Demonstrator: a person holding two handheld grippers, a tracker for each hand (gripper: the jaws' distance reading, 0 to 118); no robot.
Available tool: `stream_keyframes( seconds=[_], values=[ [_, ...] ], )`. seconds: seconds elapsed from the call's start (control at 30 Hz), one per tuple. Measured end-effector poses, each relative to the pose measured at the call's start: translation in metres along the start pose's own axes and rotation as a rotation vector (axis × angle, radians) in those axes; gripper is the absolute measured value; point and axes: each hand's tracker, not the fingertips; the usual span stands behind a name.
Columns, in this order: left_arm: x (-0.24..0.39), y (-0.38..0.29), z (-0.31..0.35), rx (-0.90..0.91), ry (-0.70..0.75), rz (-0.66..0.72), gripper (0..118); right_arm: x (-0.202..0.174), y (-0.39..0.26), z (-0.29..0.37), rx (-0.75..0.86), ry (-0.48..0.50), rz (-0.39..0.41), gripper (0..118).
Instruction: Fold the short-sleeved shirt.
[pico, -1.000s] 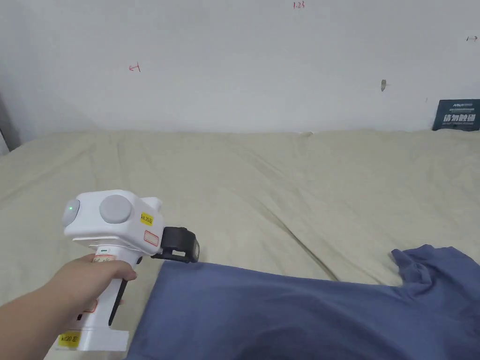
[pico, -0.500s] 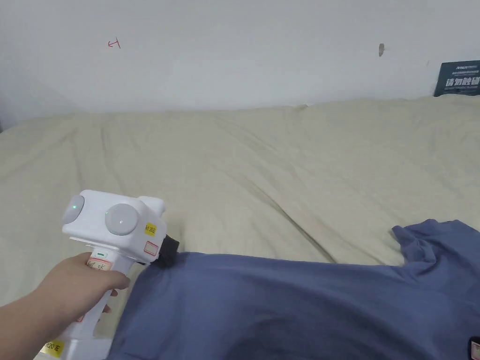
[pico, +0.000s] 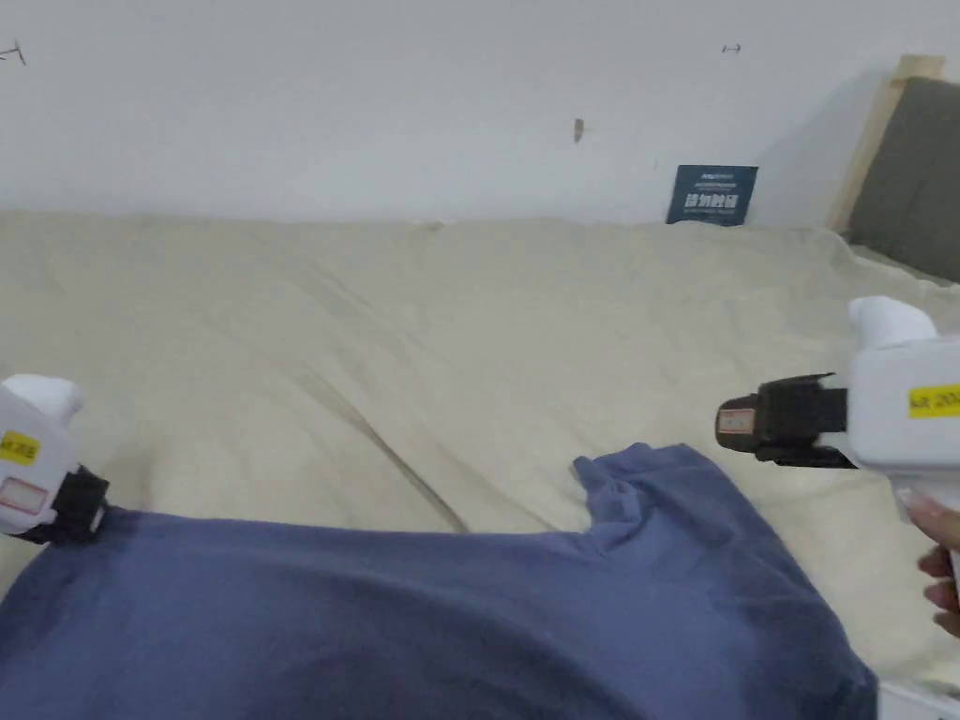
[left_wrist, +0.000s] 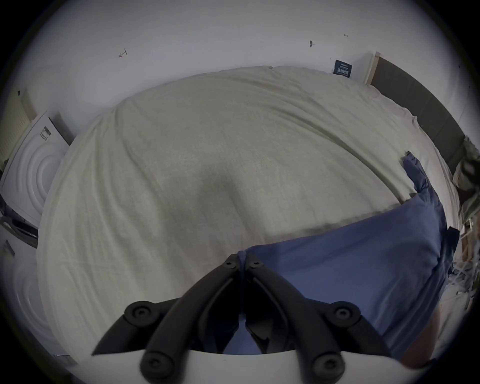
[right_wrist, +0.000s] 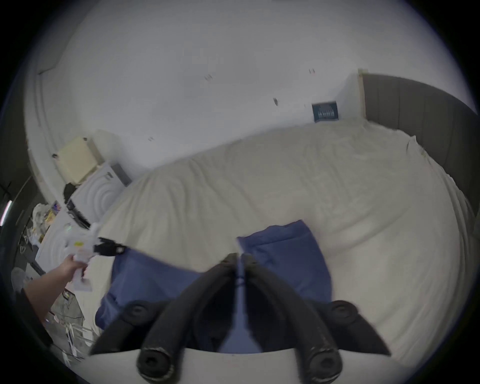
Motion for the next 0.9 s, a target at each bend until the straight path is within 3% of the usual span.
stream_keyframes(
  seconds=[0.07,0.1,0.27,0.4,0.47,0.5,0.53,0.57,0.67,0.77,0.9],
  values=[
    [-0.004,0.001,-0.002,-0.003,-0.001,-0.011,1,0.016,0.020,-0.041,-0.147,-0.072,0.002,94],
    [-0.004,0.000,-0.002,-0.002,0.000,-0.010,1,0.022,0.022,-0.058,-0.203,-0.121,0.013,110],
    [-0.009,-0.004,-0.006,0.002,-0.017,0.024,1,0.046,0.011,-0.112,-0.301,-0.284,0.000,109],
    [-0.008,-0.009,-0.013,-0.027,-0.007,0.009,1,0.059,0.006,-0.126,-0.304,-0.293,-0.043,108],
    [-0.008,-0.010,-0.017,-0.040,0.007,0.006,1,0.059,0.003,-0.129,-0.340,-0.254,-0.064,98],
    [-0.008,-0.010,-0.018,-0.042,0.006,0.007,1,0.057,0.002,-0.129,-0.346,-0.263,-0.055,60],
    [-0.008,-0.010,-0.020,-0.043,0.005,0.007,1,0.054,0.000,-0.129,-0.345,-0.275,-0.040,14],
    [-0.007,-0.010,-0.021,-0.045,0.009,0.004,1,0.051,-0.001,-0.126,-0.343,-0.299,-0.017,0],
    [-0.006,-0.010,-0.023,-0.054,0.017,0.006,1,0.054,-0.005,-0.124,-0.355,-0.255,-0.036,0],
    [-0.009,-0.012,-0.019,-0.049,0.009,0.030,1,0.050,-0.002,-0.115,-0.277,-0.266,0.007,0],
    [-0.015,-0.016,-0.008,-0.037,-0.011,0.062,1,0.057,0.008,-0.087,-0.203,-0.185,-0.108,0]
  ],
)
